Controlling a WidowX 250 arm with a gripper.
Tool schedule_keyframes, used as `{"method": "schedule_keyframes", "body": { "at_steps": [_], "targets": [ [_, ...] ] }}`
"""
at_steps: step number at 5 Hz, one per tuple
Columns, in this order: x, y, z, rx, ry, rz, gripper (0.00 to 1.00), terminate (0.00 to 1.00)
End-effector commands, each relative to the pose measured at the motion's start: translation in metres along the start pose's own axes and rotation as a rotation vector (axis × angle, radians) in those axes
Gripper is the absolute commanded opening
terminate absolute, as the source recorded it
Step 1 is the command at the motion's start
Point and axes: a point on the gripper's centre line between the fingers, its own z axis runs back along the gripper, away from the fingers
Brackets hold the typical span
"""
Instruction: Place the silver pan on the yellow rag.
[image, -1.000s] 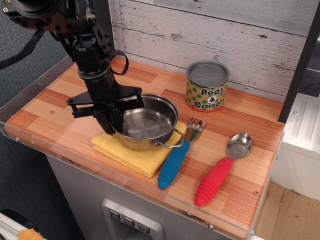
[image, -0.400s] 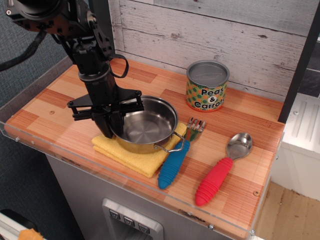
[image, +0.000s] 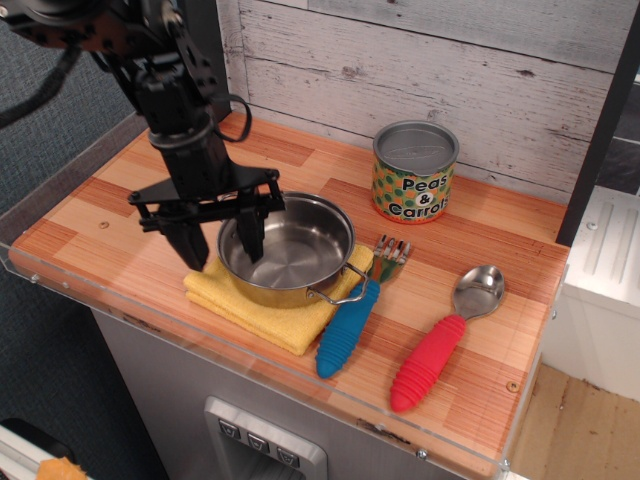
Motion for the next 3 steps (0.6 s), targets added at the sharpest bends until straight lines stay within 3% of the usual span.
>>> {"method": "schedule_keyframes", "body": {
  "at_steps": [1,2,3],
  "targets": [
    [0.004,-0.001,0.042,0.004,-0.103,0.003,1.0,0.0],
    [0.01,-0.007,0.059,0.018,-0.128,0.01,1.0,0.0],
    [0.02,-0.012,0.067,0.067,-0.1,-0.04,1.0,0.0]
  ]
}}
